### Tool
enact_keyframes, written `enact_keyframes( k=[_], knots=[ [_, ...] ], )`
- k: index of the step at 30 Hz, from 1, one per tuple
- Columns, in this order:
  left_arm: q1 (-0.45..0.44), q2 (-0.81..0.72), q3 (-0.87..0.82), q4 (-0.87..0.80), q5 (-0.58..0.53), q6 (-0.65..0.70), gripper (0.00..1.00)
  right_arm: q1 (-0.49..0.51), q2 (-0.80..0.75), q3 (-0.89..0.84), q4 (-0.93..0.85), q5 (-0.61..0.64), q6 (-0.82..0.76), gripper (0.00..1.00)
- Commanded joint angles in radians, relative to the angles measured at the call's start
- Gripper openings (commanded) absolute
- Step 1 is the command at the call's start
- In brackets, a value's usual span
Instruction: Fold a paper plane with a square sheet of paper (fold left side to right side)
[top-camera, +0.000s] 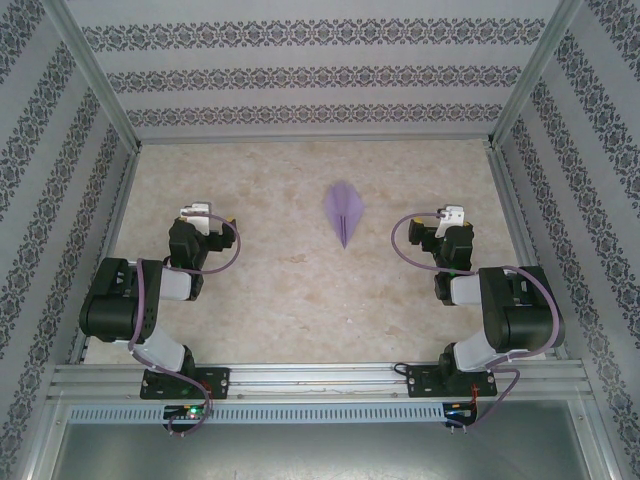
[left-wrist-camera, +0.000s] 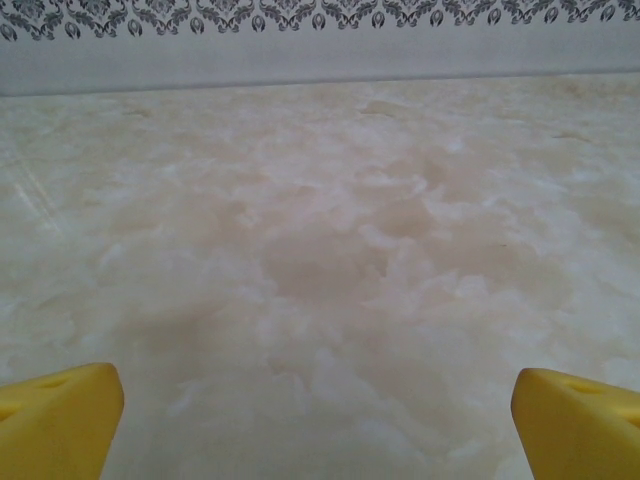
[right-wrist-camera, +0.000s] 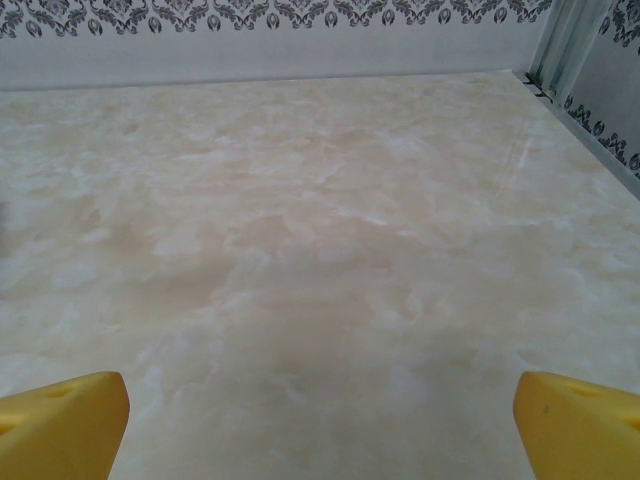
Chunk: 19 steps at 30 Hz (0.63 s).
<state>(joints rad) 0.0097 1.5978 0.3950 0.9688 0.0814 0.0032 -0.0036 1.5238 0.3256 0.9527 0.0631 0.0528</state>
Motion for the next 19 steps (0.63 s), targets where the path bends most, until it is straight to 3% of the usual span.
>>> enact_keyframes(
  k=[1, 19],
  knots=[
    [0.015, -0.006, -0.009, -0.018, -0.011, -0.012, 1.00, 0.011, -0.001, 0.013, 0.008, 0.015, 0.004, 0.98],
    [0.015, -0.006, -0.008, -0.019, -0.011, -0.012, 0.99, 0.025, 0.001, 0.046, -0.003, 0.031, -0.008, 0.98]
  ],
)
